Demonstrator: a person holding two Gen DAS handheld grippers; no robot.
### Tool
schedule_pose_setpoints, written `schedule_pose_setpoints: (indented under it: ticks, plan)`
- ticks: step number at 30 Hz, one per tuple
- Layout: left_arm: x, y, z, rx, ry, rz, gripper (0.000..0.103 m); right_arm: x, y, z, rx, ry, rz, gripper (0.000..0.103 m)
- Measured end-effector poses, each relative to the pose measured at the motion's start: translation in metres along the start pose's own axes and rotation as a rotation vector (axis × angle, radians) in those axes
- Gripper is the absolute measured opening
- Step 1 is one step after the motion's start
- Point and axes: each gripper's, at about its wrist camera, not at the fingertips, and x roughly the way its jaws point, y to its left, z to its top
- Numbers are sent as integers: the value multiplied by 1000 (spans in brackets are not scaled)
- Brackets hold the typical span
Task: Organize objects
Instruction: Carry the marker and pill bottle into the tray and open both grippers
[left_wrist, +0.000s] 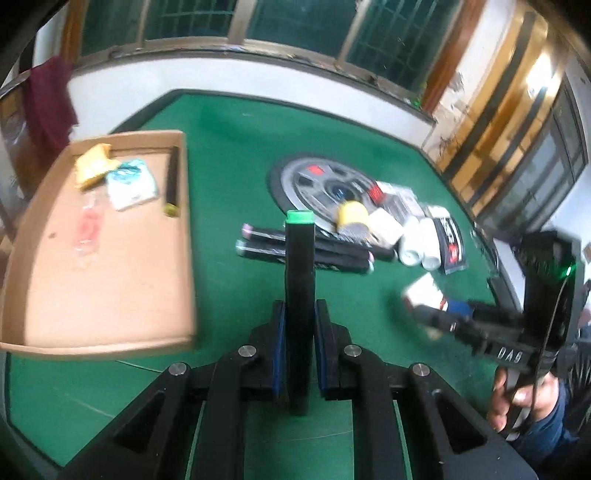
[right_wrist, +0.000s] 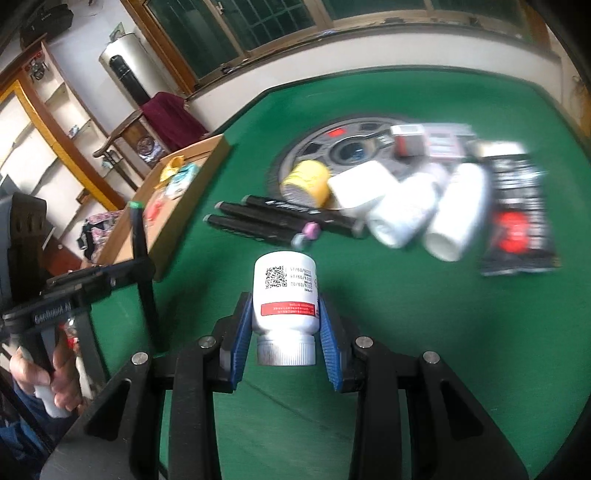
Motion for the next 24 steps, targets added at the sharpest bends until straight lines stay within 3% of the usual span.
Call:
schedule_pose_setpoints:
  ticks: [8,15,24]
  plan:
    - [-29,51,13,-104,-91,31,12,20,44,8,-73,35,53,32]
    - [-44,98,14,-213,-152,1,12,35,86,23,-133,39,77,32]
    - [-52,152,37,-266,-173,99,12,74,152,58,-231,52,102,32]
